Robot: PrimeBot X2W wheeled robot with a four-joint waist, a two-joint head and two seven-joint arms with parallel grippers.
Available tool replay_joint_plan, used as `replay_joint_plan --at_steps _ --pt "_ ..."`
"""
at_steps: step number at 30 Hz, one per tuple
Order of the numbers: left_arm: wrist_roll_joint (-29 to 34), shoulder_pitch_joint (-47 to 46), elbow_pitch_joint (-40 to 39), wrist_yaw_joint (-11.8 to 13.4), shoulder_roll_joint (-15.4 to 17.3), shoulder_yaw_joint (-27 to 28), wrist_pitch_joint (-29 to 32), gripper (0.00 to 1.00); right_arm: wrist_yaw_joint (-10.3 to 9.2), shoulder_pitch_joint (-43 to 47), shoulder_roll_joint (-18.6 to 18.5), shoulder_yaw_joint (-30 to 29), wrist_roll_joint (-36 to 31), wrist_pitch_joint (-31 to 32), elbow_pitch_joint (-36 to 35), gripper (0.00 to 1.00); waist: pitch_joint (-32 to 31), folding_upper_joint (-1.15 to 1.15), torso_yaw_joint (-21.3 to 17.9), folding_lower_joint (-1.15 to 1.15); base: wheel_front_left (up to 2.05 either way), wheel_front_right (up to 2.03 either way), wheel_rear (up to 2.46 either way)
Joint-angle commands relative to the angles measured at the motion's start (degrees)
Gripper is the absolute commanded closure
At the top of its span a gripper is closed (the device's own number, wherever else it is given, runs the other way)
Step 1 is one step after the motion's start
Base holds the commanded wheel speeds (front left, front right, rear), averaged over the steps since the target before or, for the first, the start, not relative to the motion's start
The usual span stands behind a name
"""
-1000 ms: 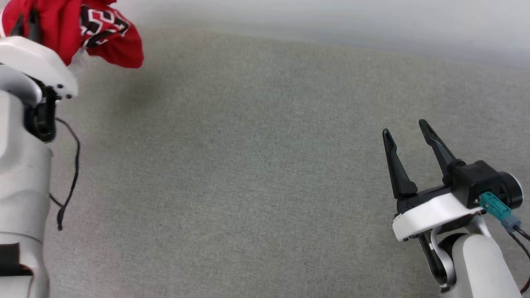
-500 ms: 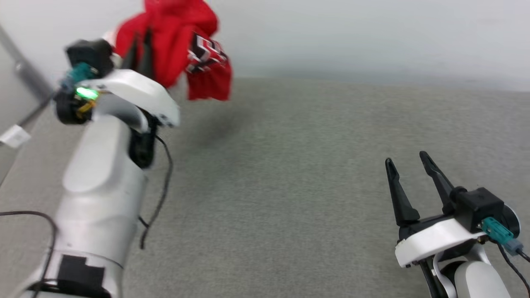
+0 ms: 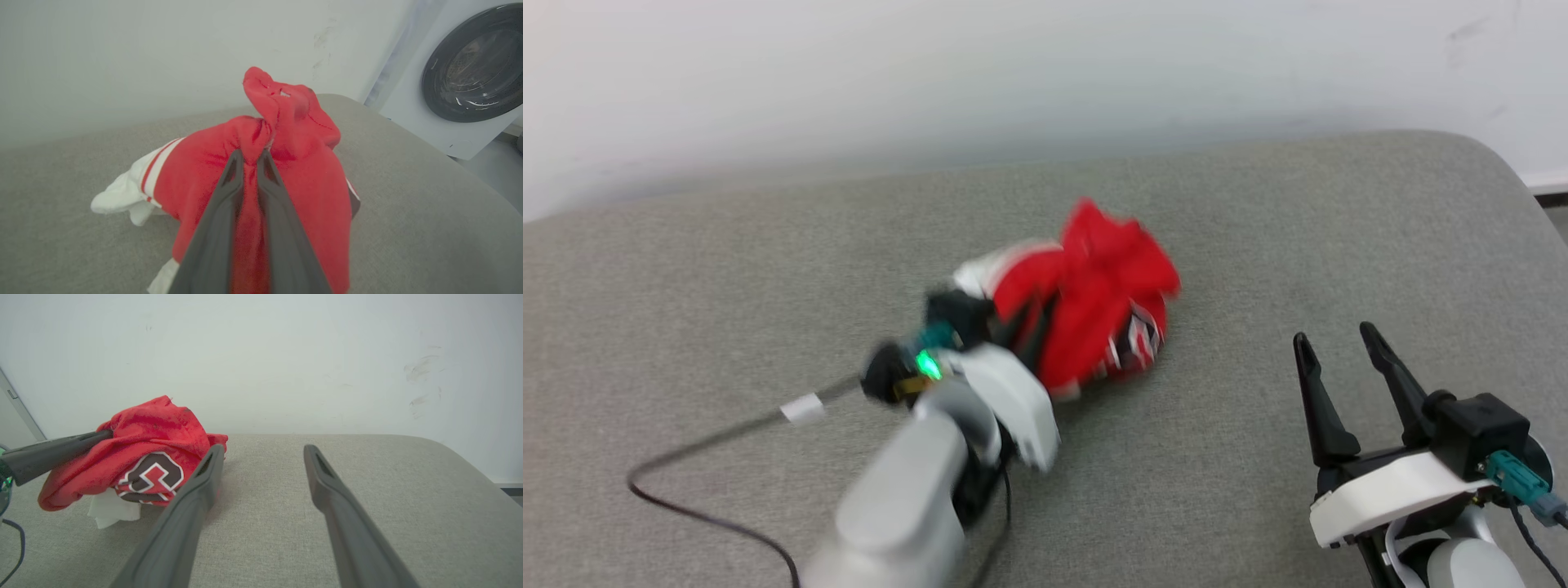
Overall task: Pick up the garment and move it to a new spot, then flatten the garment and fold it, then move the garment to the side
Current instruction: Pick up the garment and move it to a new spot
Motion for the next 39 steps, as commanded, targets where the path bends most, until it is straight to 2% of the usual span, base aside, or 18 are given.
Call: replay_joint_plan --at_steps 1,5,7,8,9,10,18,24,30,31,39 --pt "-0.5 2.9 -0.8 -0.2 0.1 -1.7 0.8 1.0 -0.02 0.8 0.1 0.0 0.3 -0.3 0.0 0.0 0.9 0.0 -0.9 0.01 0.0 0.0 0.0" --pt "0.3 9.1 -2.1 0.0 0.1 -7.7 4.1 0.98 -0.02 0.7 0.1 0.3 1.4 -0.8 0.3 0.0 2.4 0.0 -1.0 0.01 0.0 0.0 0.0" --pt "1.0 11.1 -2.5 -0.2 0.0 -10.2 5.2 0.53 -0.02 0.5 0.1 0.5 1.5 -1.2 0.6 0.0 2.9 0.0 -0.6 0.01 0.0 0.0 0.0" --pt "0.7 11.9 -2.7 -0.3 0.0 -11.0 5.7 0.12 -0.02 0.4 0.1 0.5 1.7 -1.3 0.7 0.0 3.1 0.0 -0.3 0.01 0.0 0.0 0.0" --pt "0.8 12.2 -2.9 -0.3 0.1 -11.7 6.1 0.03 -0.02 0.3 0.1 0.3 1.7 -1.5 0.8 0.0 3.3 0.0 0.1 0.01 0.0 0.0 0.0" --pt "1.3 12.2 -3.4 0.0 0.1 -12.2 5.8 0.0 -0.02 0.1 0.1 0.3 1.9 -1.6 1.0 0.0 3.4 0.0 0.5 0.01 0.0 0.0 0.0" --pt "2.3 10.5 -10.8 2.5 0.0 -13.1 -1.5 0.0 -0.02 1.0 0.1 -0.3 1.8 -1.8 2.0 0.0 1.7 0.0 4.1 0.01 0.0 0.0 0.0" --pt "2.4 11.0 -17.3 6.0 1.7 -8.4 -4.0 0.0 -0.02 1.9 0.1 -0.8 1.5 -1.1 1.7 0.0 -0.1 0.0 5.7 0.01 0.0 0.0 0.0" --pt "2.1 14.0 -22.0 10.8 5.4 -1.4 -4.4 0.0 -0.02 3.1 0.1 -1.4 0.9 -0.1 0.9 0.0 -1.7 0.0 6.7 0.01 0.0 0.0 0.0" --pt "2.1 14.0 -22.0 10.8 5.4 -1.4 -4.4 0.0 -0.02 3.1 0.1 -1.4 0.9 -0.1 0.9 0.0 -1.7 0.0 6.7 0.01 0.0 0.0 0.0" --pt "1.3 21.2 -25.0 15.6 11.8 6.2 -4.4 0.0 -0.02 5.6 0.1 -1.8 0.3 1.5 -0.4 0.0 -4.1 0.0 6.9 0.01 0.0 0.0 0.0"
